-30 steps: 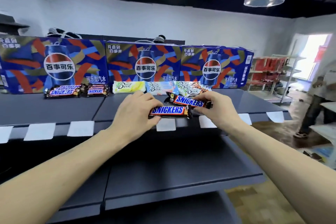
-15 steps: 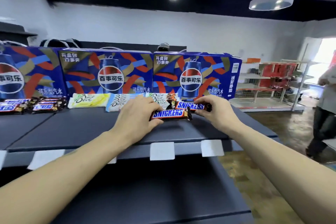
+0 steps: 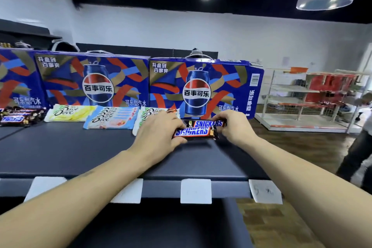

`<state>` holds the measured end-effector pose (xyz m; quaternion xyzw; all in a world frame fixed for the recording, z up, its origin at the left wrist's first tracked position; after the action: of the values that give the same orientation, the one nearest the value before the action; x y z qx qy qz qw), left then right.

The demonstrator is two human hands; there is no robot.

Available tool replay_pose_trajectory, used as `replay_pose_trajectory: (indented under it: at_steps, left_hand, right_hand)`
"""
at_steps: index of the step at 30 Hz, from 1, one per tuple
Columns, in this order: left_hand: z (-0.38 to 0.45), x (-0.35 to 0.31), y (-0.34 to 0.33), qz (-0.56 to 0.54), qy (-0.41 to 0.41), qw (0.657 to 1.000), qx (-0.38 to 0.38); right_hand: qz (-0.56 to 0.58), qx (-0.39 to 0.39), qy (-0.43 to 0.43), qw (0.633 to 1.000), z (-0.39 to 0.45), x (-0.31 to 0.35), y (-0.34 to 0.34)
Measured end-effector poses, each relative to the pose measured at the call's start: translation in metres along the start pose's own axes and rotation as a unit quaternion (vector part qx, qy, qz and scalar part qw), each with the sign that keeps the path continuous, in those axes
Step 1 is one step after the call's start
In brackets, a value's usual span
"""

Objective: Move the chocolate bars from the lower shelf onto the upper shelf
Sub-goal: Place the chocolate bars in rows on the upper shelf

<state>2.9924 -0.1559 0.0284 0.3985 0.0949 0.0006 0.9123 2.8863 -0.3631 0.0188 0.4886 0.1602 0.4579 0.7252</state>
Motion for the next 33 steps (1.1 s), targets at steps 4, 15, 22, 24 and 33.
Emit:
replay_pose_trajectory:
  at_steps: [4,15,22,24,33]
  left_hand:
    - [0.016,0.007,-0.012,0.003,-0.016,1.0,0.011]
    - [0.041,0.029,-0.03,0.022,-0.038,0.999,-0.002]
    - [0.046,0.037,-0.036,0.03,-0.051,0.998,-0.022]
    - [0.049,0.039,-0.039,0.028,-0.049,0.998,-0.019]
    - [0.064,0.034,-0.054,0.03,-0.051,0.998,0.012]
  right_hand:
    - [-0.021,0.016,-0.008,1.0,0.02,-0.007,-0.01]
    - [-0.057,0.007,0.036,0.998,0.065,-0.005,-0.046]
    - [-0.118,0.008,0.057,0.991,0.075,0.001,-0.047]
    - [-0.125,-0.001,0.061,0.99,0.072,-0.001,-0.047]
    - [-0.035,0.001,0.063,0.997,0.06,-0.02,-0.03]
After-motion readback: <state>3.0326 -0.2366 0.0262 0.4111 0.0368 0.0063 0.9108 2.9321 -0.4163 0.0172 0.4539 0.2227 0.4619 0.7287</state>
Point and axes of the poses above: each hand's wrist, its own z-axis towards the middle knuckle, its own y-axis out of the back of the hand, x = y × z, the point moved 4 cm from there along z, towards the middle knuckle, and after that the axes turned 12 degrees about -z, right-handed, at the moved point
